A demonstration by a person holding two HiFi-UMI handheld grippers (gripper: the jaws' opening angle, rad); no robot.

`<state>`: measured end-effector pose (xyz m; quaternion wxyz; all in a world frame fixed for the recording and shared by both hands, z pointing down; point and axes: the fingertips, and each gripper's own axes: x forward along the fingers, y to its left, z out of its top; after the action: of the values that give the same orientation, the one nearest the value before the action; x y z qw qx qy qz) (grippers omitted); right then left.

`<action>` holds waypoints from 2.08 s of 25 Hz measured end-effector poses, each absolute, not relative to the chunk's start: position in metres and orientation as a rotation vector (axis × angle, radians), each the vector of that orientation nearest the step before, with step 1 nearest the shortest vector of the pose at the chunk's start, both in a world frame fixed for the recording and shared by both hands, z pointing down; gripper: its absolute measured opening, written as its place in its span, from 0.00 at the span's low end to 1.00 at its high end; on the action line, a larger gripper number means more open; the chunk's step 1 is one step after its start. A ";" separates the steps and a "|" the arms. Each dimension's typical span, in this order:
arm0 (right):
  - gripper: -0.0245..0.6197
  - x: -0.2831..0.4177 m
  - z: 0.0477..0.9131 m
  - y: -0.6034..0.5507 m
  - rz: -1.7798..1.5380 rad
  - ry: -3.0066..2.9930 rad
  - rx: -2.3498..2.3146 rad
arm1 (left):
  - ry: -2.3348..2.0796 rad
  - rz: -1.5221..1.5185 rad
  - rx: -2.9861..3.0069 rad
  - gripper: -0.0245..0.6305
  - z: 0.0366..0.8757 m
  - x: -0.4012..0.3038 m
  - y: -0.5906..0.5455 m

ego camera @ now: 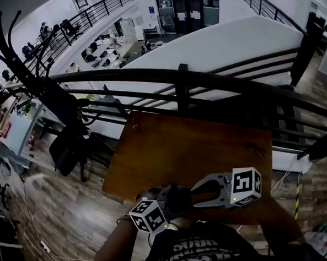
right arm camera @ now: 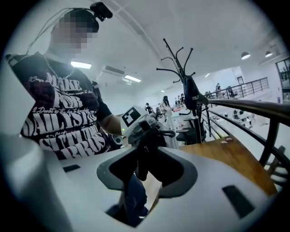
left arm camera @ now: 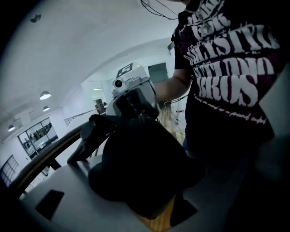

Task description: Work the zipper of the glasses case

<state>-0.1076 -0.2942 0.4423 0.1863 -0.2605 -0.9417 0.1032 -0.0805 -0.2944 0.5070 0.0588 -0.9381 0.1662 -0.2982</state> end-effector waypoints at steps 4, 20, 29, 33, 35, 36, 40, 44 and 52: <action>0.17 -0.107 0.448 -0.298 0.283 -2.601 -0.790 | 0.618 -1.007 -2.770 0.44 0.508 -0.080 -0.301; 0.07 -0.101 0.456 -0.315 0.564 -2.511 -0.650 | 0.754 -0.795 -2.738 0.43 0.481 -0.082 -0.314; 0.07 -0.140 0.480 -0.350 0.671 -2.514 -0.367 | 0.662 -0.393 -2.839 0.43 0.422 -0.121 -0.330; 0.07 -0.165 0.497 -0.359 0.722 -2.504 -0.288 | 0.583 -0.268 -2.859 0.43 0.395 -0.145 -0.330; 0.07 -0.180 0.500 -0.358 0.760 -2.505 -0.277 | 0.546 -0.233 -2.868 0.43 0.384 -0.158 -0.330; 0.07 -0.188 0.501 -0.356 0.774 -2.505 -0.273 | 0.527 -0.229 -2.869 0.43 0.381 -0.164 -0.330; 0.07 -0.217 0.503 -0.350 0.821 -2.511 -0.282 | 0.473 -0.157 -2.898 0.43 0.374 -0.184 -0.330; 0.07 -0.239 0.509 -0.342 0.874 -2.528 -0.294 | 0.436 -0.086 -2.934 0.43 0.378 -0.194 -0.329; 0.07 -0.260 0.512 -0.342 1.267 -2.648 -0.286 | 0.511 0.140 -3.057 0.43 0.380 -0.217 -0.342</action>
<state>-0.2599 -0.3417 0.5120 0.0957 -0.0963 -0.8937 0.4276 -0.2165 -0.3418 0.3803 0.0195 -0.9851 0.1647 0.0450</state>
